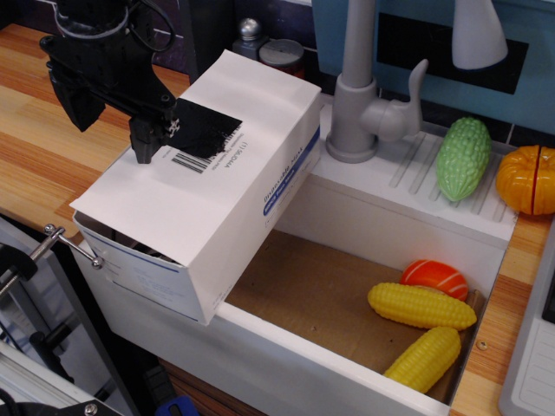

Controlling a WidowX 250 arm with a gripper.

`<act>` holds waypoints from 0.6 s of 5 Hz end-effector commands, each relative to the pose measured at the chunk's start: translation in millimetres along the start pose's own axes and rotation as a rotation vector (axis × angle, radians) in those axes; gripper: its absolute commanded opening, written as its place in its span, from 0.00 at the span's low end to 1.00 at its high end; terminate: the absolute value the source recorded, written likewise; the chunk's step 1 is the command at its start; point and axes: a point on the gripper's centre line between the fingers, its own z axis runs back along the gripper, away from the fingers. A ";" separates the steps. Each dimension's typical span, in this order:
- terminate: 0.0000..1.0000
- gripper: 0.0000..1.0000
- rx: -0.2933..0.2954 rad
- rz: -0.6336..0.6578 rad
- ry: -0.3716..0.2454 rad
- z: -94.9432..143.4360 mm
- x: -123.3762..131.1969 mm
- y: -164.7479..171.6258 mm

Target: Open white1fbox flap

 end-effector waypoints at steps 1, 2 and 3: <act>0.00 1.00 0.000 0.000 0.000 0.0 0.0 0.0; 0.00 1.00 -0.112 0.009 0.044 2.2 -1.1 -2.2; 0.00 1.00 -0.180 0.006 0.024 -2.5 -2.7 -1.6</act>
